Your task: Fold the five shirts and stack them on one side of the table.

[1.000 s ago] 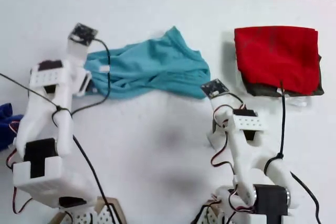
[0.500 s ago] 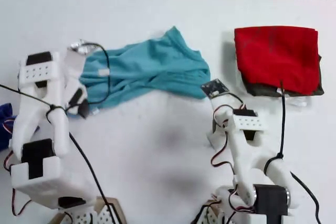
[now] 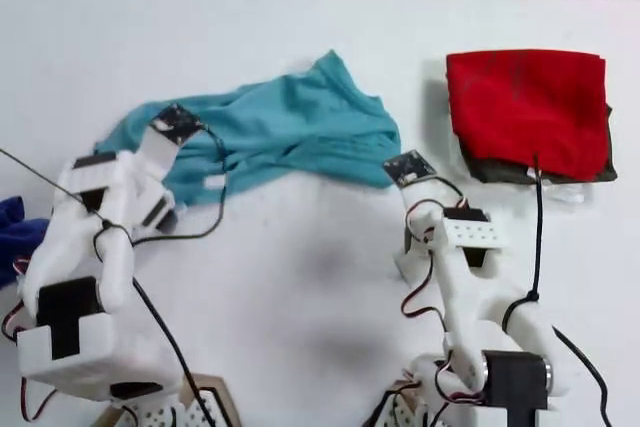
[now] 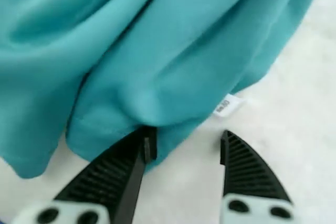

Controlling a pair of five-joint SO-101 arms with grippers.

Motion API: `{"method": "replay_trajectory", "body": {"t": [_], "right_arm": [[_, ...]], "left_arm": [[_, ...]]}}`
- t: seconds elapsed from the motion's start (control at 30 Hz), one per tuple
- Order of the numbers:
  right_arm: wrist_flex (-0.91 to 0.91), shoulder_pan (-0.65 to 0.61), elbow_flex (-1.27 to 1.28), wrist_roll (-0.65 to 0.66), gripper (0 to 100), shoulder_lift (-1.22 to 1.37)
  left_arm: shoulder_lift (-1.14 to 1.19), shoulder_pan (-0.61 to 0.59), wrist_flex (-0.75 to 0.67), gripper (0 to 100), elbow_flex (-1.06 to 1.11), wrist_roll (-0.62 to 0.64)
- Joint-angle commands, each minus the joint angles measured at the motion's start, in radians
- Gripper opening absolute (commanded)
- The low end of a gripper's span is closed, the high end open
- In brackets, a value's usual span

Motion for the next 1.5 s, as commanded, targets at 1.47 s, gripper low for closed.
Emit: {"method": "replay_trajectory", "body": {"t": [1.47], "right_arm": [[-0.031, 0.005, 0.000, -0.008, 29.7, 0.008]], "left_arm": [[-0.261, 0.114, 0.417, 3, -0.255, 0.054]]}}
